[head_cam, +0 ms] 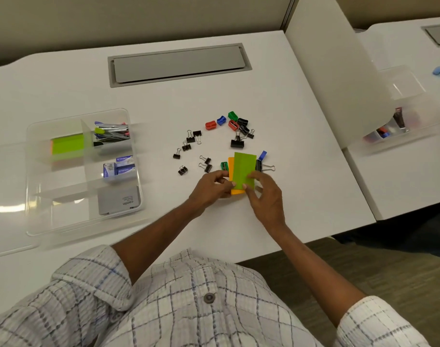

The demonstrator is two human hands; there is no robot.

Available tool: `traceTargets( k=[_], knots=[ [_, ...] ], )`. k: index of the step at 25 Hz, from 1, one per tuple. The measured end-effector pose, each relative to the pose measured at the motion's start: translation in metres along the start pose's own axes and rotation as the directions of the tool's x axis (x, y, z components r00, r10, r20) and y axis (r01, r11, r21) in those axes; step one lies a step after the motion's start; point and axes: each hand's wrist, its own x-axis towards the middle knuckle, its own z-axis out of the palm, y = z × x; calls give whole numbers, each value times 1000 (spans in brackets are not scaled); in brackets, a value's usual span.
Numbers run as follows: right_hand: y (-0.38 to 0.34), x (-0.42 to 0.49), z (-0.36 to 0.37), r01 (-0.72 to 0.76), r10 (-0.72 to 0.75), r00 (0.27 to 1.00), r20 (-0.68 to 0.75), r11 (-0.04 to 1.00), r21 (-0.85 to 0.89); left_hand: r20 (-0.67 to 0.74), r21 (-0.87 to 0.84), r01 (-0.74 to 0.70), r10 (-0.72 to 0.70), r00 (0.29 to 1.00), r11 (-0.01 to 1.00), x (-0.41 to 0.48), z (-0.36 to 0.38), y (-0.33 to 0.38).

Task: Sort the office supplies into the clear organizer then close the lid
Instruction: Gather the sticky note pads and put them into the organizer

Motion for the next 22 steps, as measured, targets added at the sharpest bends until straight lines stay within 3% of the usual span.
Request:
traceTargets(
  k=[3,9,14,22],
  knots=[
    [-9,16,-3,-187,189,982,6,962,198,6,-72,-19,20,1000,997,-2,-8,1],
    [-12,37,-4,-286,303,953,-9,909,302,-36,-179,16,-23,999,984,-4,-37,-1],
    [-22,51,-12,-343,238,936,258,778,527,-99,-209,-12,-9,995,978,-9,-57,2],
    [-46,39,10,-373,154,869,470,828,419,93,-243,-26,50,994,970,-30,-68,6]
  ],
)
